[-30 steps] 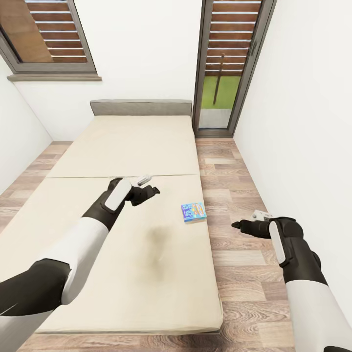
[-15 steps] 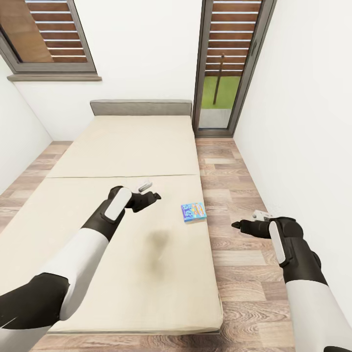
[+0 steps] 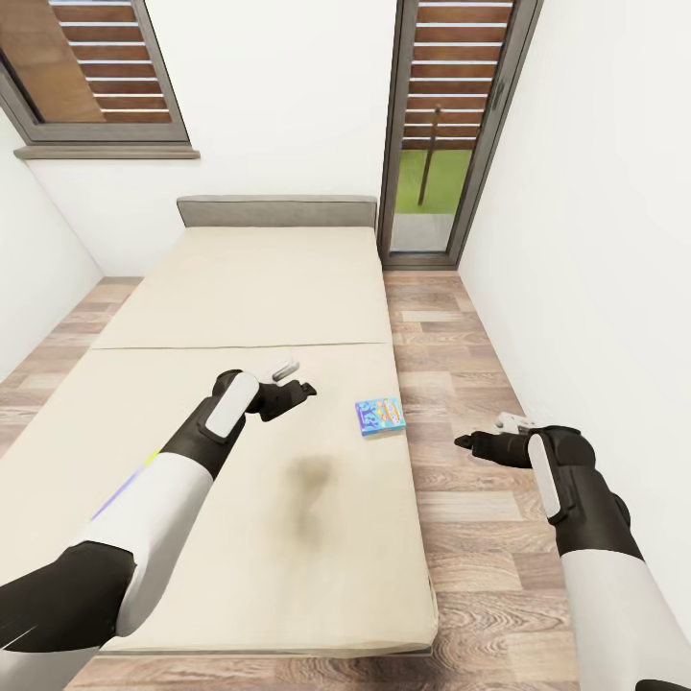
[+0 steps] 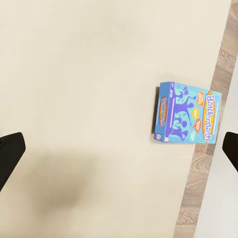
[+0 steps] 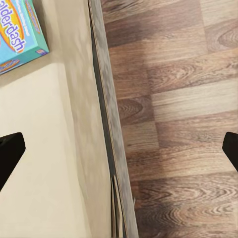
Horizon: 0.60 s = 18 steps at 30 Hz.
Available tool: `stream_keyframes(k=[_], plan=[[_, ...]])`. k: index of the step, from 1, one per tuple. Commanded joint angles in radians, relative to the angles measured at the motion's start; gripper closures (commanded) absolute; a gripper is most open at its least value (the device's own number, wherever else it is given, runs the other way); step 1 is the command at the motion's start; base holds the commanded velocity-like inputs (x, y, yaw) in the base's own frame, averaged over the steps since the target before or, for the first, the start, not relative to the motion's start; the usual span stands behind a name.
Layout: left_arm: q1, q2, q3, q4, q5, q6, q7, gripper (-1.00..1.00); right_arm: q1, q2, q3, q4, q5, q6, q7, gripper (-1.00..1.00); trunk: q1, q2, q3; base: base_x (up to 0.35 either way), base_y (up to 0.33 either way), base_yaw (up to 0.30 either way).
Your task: Put all the toys in the child's room - the three board games (two on the bed and one on the table), the two jigsaw puzzles on the table, and the tennis ball on the table - inside the toy box on the table in the child's room.
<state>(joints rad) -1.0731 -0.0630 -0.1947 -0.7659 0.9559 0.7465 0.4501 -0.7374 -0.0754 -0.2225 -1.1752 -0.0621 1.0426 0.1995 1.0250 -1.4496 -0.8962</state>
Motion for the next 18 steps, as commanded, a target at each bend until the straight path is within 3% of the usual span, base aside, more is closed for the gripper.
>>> stream_keyframes(k=[1, 18], plan=[[-0.001, 0.0, -0.002, -0.001, 0.011, 0.0, 0.01, -1.0, -0.001, 0.0, -0.001, -0.001, -0.006, 0.005, -0.002, -1.0, 0.0, 0.0, -0.001, 0.0, 0.0, 0.0], [-0.091, 0.021, 0.023, 0.089, 0.026, 0.006, -0.006, -1.0, -0.025, -0.02, 0.001, 0.048, -0.011, 0.005, -0.005, -1.0, 0.0, 0.0, -0.015, 0.0, 0.0, 0.0]])
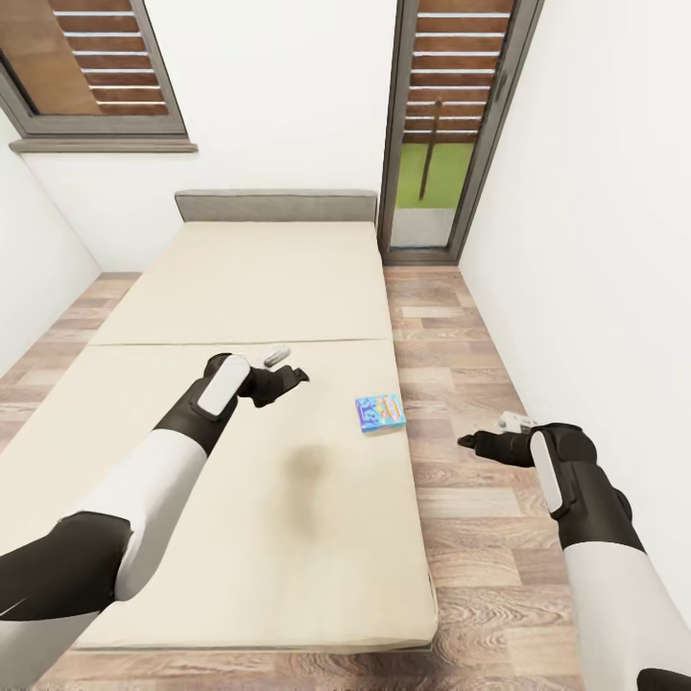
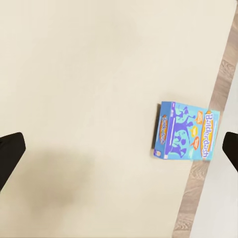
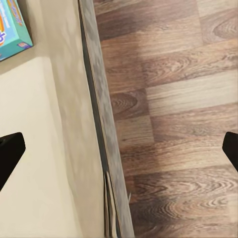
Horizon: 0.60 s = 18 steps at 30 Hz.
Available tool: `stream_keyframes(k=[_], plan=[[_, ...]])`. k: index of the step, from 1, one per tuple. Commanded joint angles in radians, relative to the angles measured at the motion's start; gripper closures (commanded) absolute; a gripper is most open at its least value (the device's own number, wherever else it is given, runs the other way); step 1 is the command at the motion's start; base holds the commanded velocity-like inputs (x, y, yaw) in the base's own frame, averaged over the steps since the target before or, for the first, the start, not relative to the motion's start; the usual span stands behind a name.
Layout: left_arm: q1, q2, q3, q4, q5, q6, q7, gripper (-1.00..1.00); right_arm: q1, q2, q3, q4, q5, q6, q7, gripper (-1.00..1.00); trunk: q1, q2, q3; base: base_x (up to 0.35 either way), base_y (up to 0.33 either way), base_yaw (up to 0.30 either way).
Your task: Put all the toys in the child's room - the three board games (two on the bed and one on the table), the two jigsaw puzzles on the table, and the tennis ball on the table - inside the toy box on the table in the child's room.
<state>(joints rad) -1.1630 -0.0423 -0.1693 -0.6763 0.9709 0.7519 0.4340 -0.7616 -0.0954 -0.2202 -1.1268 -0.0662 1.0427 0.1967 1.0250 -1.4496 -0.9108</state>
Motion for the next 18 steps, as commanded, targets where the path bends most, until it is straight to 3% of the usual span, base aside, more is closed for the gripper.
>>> stream_keyframes(k=[1, 9, 10, 18], plan=[[-0.006, 0.001, -0.002, 0.005, 0.011, 0.001, 0.01, -1.0, -0.002, -0.001, -0.001, 0.0, -0.007, 0.005, -0.003, -1.0, 0.0, 0.0, -0.002, 0.0, 0.0, 0.0], [-0.051, 0.002, -0.001, 0.049, 0.012, 0.001, 0.009, -1.0, -0.004, -0.001, -0.001, 0.003, -0.007, 0.005, -0.003, -1.0, 0.0, 0.0, -0.014, 0.0, 0.0, 0.0], [-0.117, 0.002, -0.001, 0.151, 0.012, 0.001, 0.009, -1.0, -0.004, -0.001, -0.001, 0.003, -0.007, 0.005, -0.003, -1.0, 0.0, 0.0, -0.016, 0.0, 0.0, 0.0], [-0.121, 0.001, -0.001, 0.154, 0.012, 0.001, 0.008, -1.0, -0.005, -0.001, -0.001, 0.003, -0.007, 0.005, -0.003, -1.0, 0.0, 0.0, -0.029, 0.0, 0.0, 0.0]])
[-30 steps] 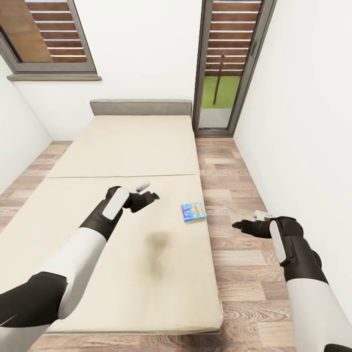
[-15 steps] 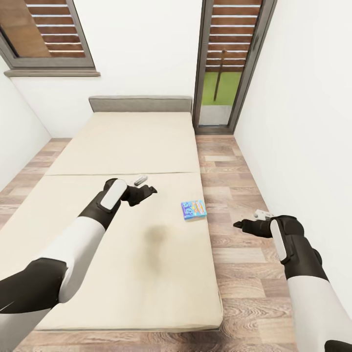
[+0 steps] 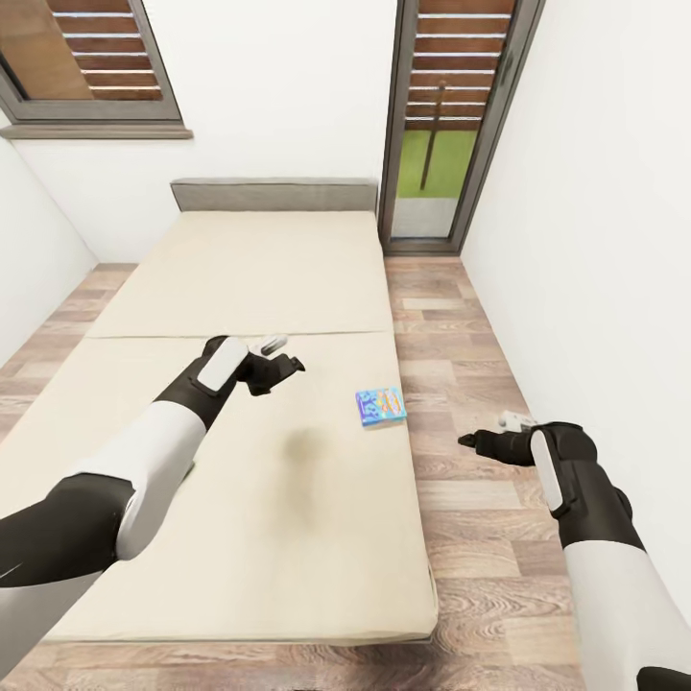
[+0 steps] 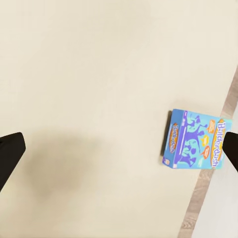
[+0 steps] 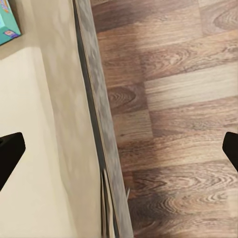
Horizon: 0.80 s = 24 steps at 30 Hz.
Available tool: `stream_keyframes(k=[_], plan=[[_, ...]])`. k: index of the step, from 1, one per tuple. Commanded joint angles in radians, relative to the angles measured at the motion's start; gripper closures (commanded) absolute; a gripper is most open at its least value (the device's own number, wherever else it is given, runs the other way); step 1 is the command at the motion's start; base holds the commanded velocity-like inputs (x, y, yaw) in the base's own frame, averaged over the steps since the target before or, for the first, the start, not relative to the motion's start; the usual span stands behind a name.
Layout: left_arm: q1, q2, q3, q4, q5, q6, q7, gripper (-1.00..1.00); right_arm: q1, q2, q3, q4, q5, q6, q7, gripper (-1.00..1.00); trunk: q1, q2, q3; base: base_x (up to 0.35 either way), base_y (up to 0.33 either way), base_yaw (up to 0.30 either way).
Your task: Put all the toys in the child's room - the three board games (two on the bed and one on the table), the two jigsaw puzzles on the table, and the tennis ball on the table - inside the toy box on the table in the child's room.
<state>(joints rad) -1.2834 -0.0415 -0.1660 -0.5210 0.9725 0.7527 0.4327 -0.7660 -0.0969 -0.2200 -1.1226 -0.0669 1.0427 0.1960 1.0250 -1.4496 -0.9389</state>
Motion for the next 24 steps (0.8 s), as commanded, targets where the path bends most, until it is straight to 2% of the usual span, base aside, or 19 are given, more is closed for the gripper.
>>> stream_keyframes(k=[1, 24], plan=[[-0.001, 0.0, -0.004, -0.001, 0.011, 0.0, 0.009, -1.0, -0.001, -0.001, -0.001, -0.002, -0.007, 0.005, -0.003, -1.0, 0.0, 0.0, -0.002, 0.0, 0.0, 0.0], [-0.01, -0.002, -0.004, 0.001, 0.011, 0.002, 0.01, -1.0, 0.002, -0.001, -0.001, -0.092, -0.008, 0.005, -0.003, -1.0, 0.0, 0.0, -0.04, 0.0, 0.0, 0.0]])
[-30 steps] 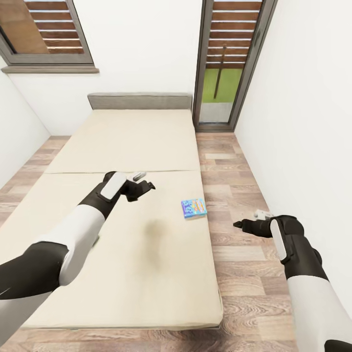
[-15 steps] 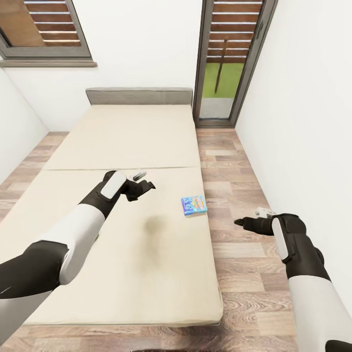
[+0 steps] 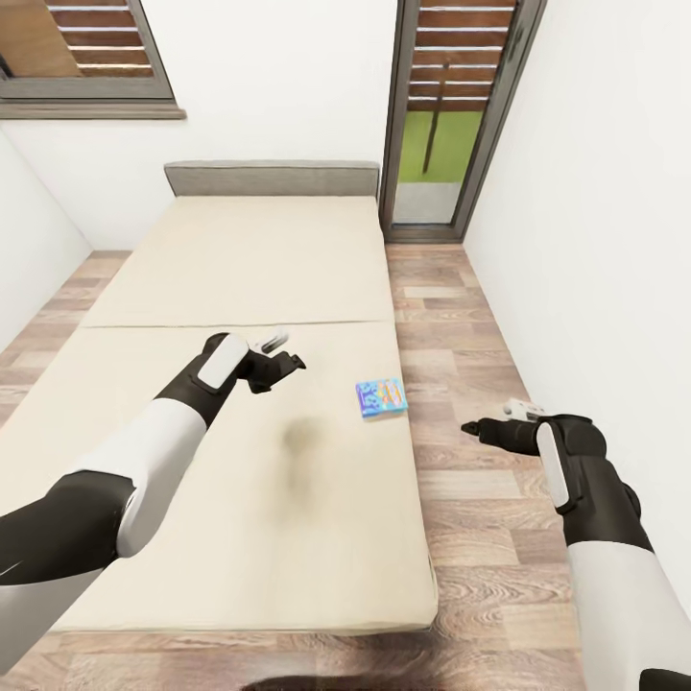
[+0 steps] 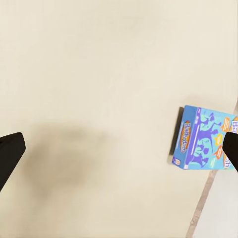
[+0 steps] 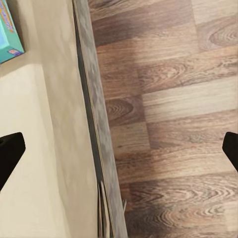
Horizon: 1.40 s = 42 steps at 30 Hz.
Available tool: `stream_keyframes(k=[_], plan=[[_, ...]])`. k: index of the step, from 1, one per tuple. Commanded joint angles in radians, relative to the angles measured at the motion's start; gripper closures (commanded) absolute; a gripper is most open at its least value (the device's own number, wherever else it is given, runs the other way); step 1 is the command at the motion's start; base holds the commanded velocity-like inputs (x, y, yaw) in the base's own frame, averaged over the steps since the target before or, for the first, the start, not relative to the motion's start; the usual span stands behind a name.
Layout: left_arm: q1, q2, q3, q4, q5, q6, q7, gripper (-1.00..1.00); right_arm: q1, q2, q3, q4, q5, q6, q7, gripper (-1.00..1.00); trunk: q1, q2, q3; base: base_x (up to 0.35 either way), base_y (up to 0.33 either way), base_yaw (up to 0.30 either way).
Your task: Put all the toys in the child's room - the three board games (two on the bed and one on the table), the two jigsaw puzzles on the table, and the tennis ball on the table - inside the toy box on the table in the child's room.
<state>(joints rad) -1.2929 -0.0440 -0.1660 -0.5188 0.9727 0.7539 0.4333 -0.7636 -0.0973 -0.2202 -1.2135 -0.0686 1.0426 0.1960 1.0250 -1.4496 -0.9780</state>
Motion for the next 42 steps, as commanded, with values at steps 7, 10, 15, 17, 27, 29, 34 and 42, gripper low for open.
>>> stream_keyframes(k=[7, 10, 15, 17, 27, 29, 34, 42], plan=[[-0.003, -0.003, -0.004, -0.001, 0.011, 0.001, 0.01, -1.0, 0.0, 0.001, -0.001, -0.007, -0.007, 0.005, -0.003, -1.0, 0.0, 0.0, -0.012, 0.0, 0.0, 0.0], [-0.005, -0.004, -0.004, -0.001, 0.011, 0.001, 0.01, -1.0, 0.0, 0.002, -0.001, -0.009, -0.007, 0.005, -0.003, -1.0, 0.0, 0.0, -0.017, 0.0, 0.0, 0.0], [-0.011, -0.006, -0.004, -0.001, 0.011, 0.001, 0.011, -1.0, 0.0, 0.003, -0.001, -0.01, -0.008, 0.005, -0.003, -1.0, 0.0, 0.0, -0.025, 0.0, 0.0, 0.0], [-0.015, -0.007, -0.004, -0.001, 0.011, 0.001, 0.011, -1.0, 0.0, 0.003, -0.001, -0.01, -0.007, 0.005, -0.003, -1.0, 0.0, 0.0, -0.028, 0.0, 0.0, 0.0], [-0.049, -0.015, -0.004, -0.002, 0.011, 0.001, 0.012, -1.0, 0.0, 0.004, -0.001, -0.011, -0.007, 0.005, -0.003, -1.0, 0.0, 0.0, -0.045, 0.0, 0.0, 0.0], [-0.057, -0.018, -0.004, -0.002, 0.011, 0.001, 0.012, -1.0, 0.0, 0.004, -0.001, -0.011, -0.008, 0.005, -0.003, -1.0, 0.0, 0.0, -0.048, 0.0, 0.0, 0.0], [-0.078, -0.025, -0.004, -0.005, 0.011, 0.001, 0.011, -1.0, 0.0, 0.006, -0.001, -0.011, -0.008, 0.005, -0.003, -1.0, 0.0, 0.0, -0.056, 0.0, 0.0, 0.0], [-0.098, -0.036, -0.005, -0.013, 0.009, 0.001, 0.006, -1.0, 0.0, 0.007, 0.0, -0.011, -0.007, 0.005, -0.003, -1.0, 0.0, 0.0, -0.069, 0.0, 0.0, 0.0]])
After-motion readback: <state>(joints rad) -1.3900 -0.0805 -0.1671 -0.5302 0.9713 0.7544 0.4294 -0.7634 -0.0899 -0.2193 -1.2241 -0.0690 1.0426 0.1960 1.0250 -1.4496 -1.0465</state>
